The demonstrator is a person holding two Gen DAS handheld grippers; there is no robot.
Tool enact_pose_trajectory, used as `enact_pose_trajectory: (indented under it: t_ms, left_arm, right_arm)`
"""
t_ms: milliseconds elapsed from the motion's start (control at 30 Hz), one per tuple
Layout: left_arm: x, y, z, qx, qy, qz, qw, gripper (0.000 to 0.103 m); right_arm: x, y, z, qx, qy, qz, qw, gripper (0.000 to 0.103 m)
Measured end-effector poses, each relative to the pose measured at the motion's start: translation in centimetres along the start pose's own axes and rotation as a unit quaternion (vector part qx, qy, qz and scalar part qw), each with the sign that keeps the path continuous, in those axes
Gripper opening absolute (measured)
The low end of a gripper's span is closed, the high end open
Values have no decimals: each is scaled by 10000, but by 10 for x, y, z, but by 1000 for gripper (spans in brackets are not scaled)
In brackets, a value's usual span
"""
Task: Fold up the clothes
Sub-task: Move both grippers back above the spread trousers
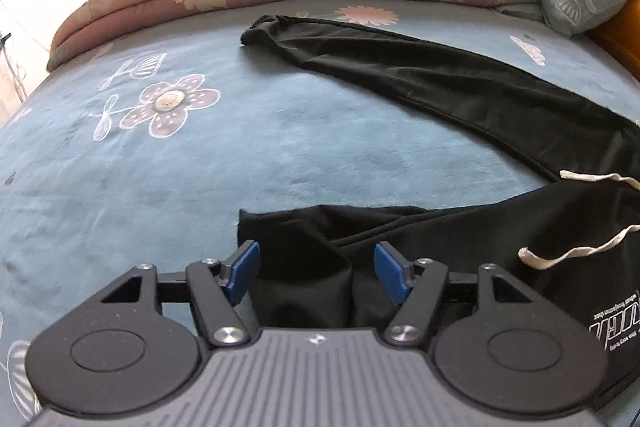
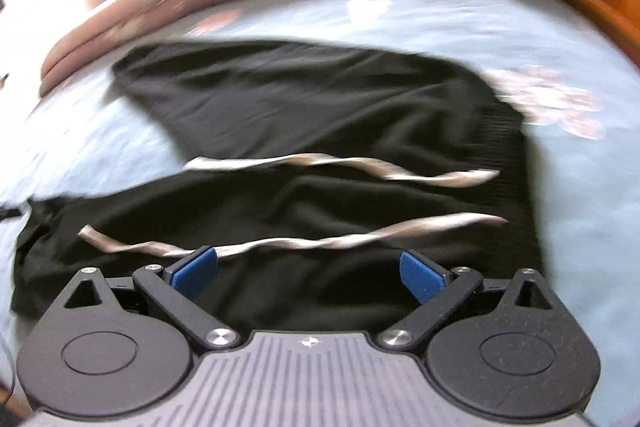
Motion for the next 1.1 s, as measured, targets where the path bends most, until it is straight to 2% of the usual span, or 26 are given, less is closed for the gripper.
enact_pose_trajectory:
  t_ms: [167, 233, 333, 467, 633, 767, 900, 1000, 1100]
  left_arm:
    - [-13, -14, 11, 55, 46, 161, 9998, 66]
    - [-17, -22, 13, 43, 101, 194, 9998, 66]
    - [-23, -38, 15, 45, 199, 243, 9995, 66]
    - [-30, -62, 25, 195, 285, 263, 9991, 66]
    - [-31, -95, 38, 394, 128, 284, 9987, 66]
    - [-24, -117, 47, 524, -212, 383, 9977, 66]
    - [-11, -139, 60, 637, 150, 414, 9970, 67]
    - [-3, -159, 77, 831, -157, 554, 9949, 73]
    - [1, -175, 90, 846, -370, 749, 9929, 73]
  right_arm:
    - [53, -22, 45, 472, -845, -1026, 9900, 97]
    - [64, -32, 54, 569, -898, -1358, 9850, 97]
    - [58, -45, 57, 670, -691, -1339, 9863, 97]
    - [25, -59, 49, 674, -73, -836, 9942, 97]
    - [-6, -74, 31, 593, 547, -178, 9966, 97]
    - [-28, -87, 21, 614, 1057, 217, 9923, 97]
    - [-46, -104, 17, 707, 1077, 627, 9897, 97]
    - [-41, -119, 30, 872, 1074, 521, 9890, 97]
    - [-26, -128, 49, 1012, 943, 316, 9899, 97]
Point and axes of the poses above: each gripper's, at about its wrist camera, not at the fingertips, and z roughly against the way its jaws point, x to its right, y to its top, the point moved 1 cm from there along -z, roughly the way its jaws point, and after that the axes turned 12 degrees about y, right-handed, at the moved point
